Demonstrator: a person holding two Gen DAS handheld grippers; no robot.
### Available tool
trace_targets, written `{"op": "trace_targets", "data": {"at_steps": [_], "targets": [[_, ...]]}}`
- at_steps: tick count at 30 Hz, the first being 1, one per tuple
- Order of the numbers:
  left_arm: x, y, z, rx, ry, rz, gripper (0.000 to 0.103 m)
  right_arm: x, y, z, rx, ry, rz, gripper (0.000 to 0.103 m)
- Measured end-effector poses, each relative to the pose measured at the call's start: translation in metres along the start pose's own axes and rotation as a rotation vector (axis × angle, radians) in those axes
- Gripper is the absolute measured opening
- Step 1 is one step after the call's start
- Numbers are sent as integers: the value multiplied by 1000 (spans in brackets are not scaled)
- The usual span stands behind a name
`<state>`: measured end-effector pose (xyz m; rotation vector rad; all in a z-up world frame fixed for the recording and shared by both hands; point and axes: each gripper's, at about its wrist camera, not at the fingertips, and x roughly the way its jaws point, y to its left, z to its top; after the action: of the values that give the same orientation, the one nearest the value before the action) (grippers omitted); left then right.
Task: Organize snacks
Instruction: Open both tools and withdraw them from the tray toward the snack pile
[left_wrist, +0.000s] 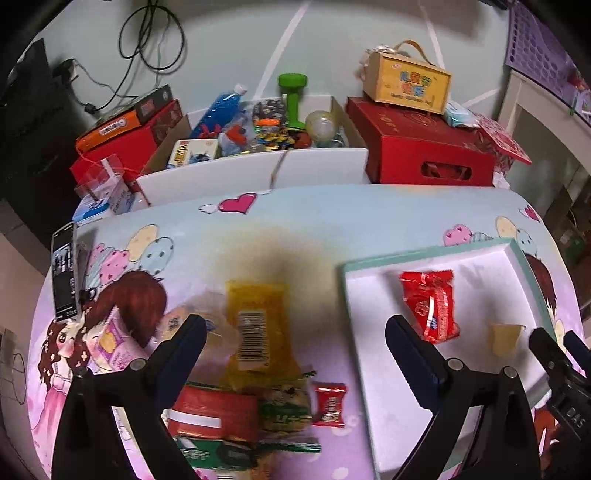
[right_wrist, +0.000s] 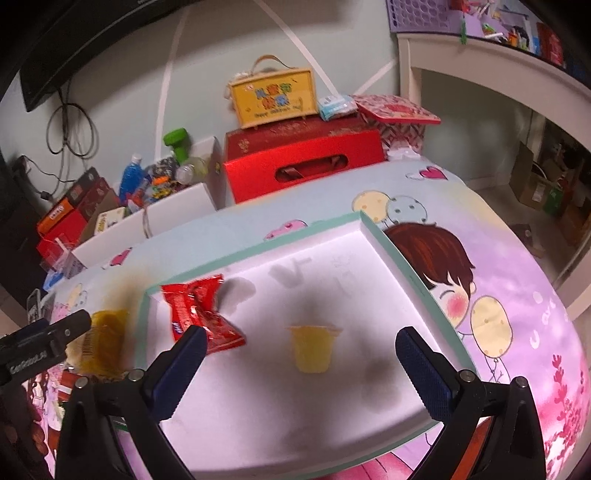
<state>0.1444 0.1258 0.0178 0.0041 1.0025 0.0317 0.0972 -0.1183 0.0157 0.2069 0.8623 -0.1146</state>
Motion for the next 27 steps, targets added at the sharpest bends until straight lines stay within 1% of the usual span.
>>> {"op": "trace_targets", "data": {"at_steps": [2, 7, 11, 14, 23, 27], "targets": [[-3, 7, 1, -10, -6, 9, 97, -5, 5, 1, -9, -13, 17, 103], [-15, 21, -2, -27, -15, 0, 97, -17, 23, 2, -56, -53, 58, 103], [-28, 32, -6, -38, -42, -7, 97, -20, 41, -1, -97, -58, 82, 103], [-35, 47, -12, -67, -45, -12, 97, -24, 54, -4, -112, -61, 128, 103], [-56, 89, -38, -157, -47, -5, 97, -43, 96, -16, -158, -85, 250, 103], [-60, 109, -56, -218, -29, -13, 97, -46, 118, -26, -209, -76, 264, 103]]}}
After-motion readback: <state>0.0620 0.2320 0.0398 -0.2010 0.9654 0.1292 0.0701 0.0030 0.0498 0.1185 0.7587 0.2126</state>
